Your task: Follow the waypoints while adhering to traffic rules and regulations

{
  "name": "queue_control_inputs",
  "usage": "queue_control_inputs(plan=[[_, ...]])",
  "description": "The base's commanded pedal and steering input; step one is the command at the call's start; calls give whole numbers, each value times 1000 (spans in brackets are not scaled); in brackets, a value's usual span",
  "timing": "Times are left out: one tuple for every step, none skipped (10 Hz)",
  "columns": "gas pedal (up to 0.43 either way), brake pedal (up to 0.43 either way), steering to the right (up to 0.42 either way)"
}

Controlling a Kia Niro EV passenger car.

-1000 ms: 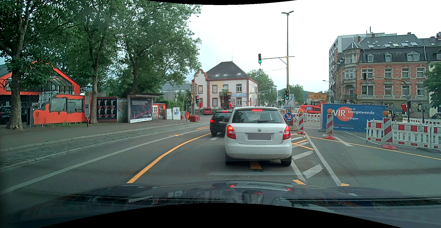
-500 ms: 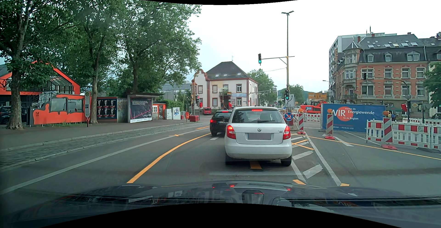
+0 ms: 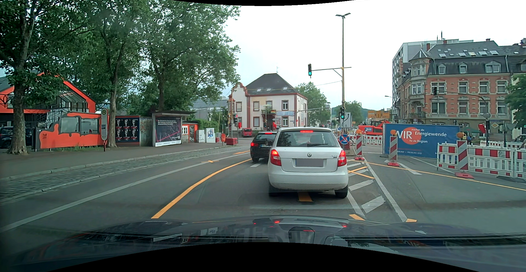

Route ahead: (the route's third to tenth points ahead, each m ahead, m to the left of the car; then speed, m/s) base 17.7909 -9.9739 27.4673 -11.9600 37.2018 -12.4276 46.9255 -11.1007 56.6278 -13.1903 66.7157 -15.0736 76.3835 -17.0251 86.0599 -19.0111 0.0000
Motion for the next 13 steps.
queue_control_inputs(plan=[[0, 250, -10], [0, 250, -10], [0, 250, -10], [0, 250, -10], [0, 250, -10], [0, 250, -10], [0, 250, -10], [0, 250, -10], [0, 250, -10], [0, 250, -10], [0, 250, -10], [0, 250, -10], [0, 250, -10]])
